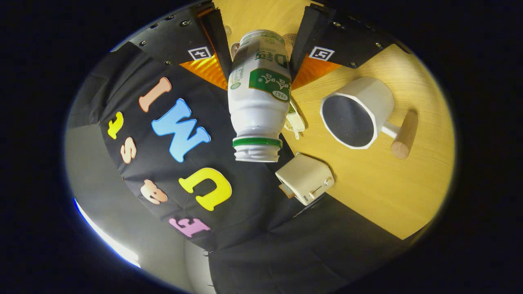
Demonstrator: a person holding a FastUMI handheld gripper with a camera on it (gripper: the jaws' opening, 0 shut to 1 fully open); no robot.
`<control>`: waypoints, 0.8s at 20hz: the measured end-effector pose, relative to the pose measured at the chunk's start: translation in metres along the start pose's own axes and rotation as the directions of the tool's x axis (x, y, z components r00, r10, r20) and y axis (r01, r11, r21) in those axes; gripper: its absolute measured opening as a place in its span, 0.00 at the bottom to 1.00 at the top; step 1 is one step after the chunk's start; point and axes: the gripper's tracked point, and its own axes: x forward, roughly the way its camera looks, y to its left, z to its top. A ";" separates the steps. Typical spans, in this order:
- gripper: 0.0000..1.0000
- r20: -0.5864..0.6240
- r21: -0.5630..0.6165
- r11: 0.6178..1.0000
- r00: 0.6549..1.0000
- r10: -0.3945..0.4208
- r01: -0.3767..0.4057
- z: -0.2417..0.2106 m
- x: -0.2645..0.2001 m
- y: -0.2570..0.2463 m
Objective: Take the bottle from table, then pour the juice into the cup, finally place the bottle on the coaster
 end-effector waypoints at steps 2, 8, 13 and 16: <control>0.72 0.000 0.102 0.995 1.000 0.016 -0.016 -0.004 0.002 -0.001; 0.72 0.000 0.353 0.935 0.999 0.048 -0.045 -0.022 0.009 -0.005; 0.72 0.013 0.493 0.868 0.998 0.065 -0.063 -0.032 0.012 -0.008; 0.72 0.038 0.560 0.826 0.998 0.055 -0.067 -0.034 0.017 -0.013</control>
